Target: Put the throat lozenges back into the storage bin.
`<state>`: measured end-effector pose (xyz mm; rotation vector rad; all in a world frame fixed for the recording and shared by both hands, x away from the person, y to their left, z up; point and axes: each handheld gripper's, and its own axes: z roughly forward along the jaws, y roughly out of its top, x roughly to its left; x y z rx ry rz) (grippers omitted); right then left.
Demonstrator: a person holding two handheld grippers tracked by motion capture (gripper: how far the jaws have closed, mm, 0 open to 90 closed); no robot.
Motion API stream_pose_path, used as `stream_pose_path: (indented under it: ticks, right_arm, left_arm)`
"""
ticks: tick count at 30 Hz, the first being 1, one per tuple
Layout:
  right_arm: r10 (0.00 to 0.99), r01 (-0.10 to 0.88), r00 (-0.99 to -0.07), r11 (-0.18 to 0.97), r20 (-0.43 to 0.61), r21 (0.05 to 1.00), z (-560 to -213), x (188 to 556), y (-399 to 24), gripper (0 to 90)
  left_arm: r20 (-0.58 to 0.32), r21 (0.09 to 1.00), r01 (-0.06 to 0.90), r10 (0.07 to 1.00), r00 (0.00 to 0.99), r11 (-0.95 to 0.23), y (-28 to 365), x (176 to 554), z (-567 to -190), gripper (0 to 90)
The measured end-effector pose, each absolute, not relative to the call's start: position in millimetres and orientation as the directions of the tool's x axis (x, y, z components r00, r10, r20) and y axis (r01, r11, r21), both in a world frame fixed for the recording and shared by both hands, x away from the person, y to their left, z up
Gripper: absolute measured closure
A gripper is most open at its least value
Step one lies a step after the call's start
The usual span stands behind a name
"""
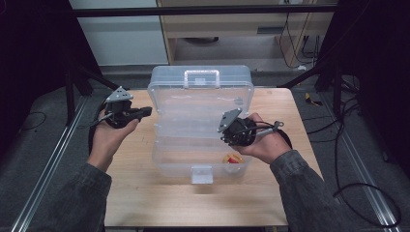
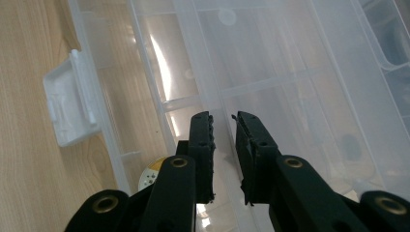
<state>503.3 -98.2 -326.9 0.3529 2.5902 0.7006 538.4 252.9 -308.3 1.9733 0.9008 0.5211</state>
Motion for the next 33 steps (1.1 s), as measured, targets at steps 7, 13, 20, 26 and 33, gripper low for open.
stream_pose_path:
  ticks: [7, 13, 20, 26, 33]
  right_arm:
    - [0.345, 0.129, -0.875, 0.843, -0.34, 0.522, -327.8, 502.0, -98.0, 77.3]
    - [0.345, 0.129, -0.877, 0.841, -0.336, 0.525, -330.0, 499.6, -98.1, 77.2]
    - [0.343, 0.131, -0.878, 0.843, -0.333, 0.522, -331.1, 498.1, -98.9, 76.7]
    - [0.342, 0.132, -0.88, 0.843, -0.331, 0.521, -332.0, 497.1, -98.0, 76.7]
    - [0.341, 0.132, -0.88, 0.844, -0.331, 0.52, -332.5, 496.5, -98.4, 76.6]
  left_arm:
    - [-0.01, 0.862, 0.395, 0.767, 0.641, -0.319, 255.4, 539.4, -309.0, 89.1]
    - [-0.032, 0.862, 0.405, 0.766, 0.642, -0.303, 257.3, 541.3, -311.2, 89.1]
    - [-0.055, 0.867, 0.405, 0.751, 0.658, -0.292, 252.8, 541.8, -313.6, 89.3]
    - [-0.06, 0.866, 0.407, 0.746, 0.664, -0.292, 250.0, 543.1, -312.9, 89.4]
    - [-0.061, 0.872, 0.403, 0.755, 0.653, -0.278, 249.2, 544.5, -309.1, 89.5]
